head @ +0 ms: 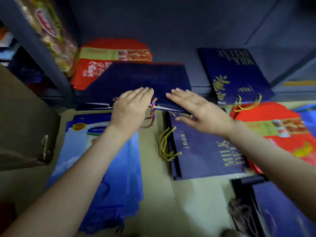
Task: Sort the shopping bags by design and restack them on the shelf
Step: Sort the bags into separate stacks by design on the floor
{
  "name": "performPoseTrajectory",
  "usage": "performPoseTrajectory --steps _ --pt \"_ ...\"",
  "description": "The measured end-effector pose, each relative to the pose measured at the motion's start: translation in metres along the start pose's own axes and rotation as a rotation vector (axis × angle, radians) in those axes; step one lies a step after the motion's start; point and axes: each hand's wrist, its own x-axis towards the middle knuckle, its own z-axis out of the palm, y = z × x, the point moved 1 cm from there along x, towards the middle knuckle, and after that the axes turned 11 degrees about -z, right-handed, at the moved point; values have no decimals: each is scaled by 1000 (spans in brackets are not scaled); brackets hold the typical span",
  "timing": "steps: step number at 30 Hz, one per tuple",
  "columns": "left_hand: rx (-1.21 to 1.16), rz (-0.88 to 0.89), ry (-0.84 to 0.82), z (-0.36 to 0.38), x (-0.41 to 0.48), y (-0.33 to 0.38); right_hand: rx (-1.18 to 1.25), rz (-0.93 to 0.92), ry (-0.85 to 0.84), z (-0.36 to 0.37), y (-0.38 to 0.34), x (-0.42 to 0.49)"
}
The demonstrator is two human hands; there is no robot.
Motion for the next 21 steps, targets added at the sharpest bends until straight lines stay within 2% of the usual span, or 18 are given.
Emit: performPoseTrajectory --steps 3,7,11,13,18,21 --pt "-117 52 -4 -12 10 41 102 144 -150 -46 -10 -30" --pt "-206 237 20 -10 4 102 421 426 -297 -82 -35 -85" --pt "-305 473 20 10 -16 175 286 703 -330 -68 -63 -140" --pt "-339 588 17 22 -25 211 207 838 -279 -44 -86 -163" --pt "-496 791 50 37 -42 297 27 1211 60 -6 -134 -240" --pt "-554 919 58 50 -57 347 -57 1391 128 13 -150 -285"
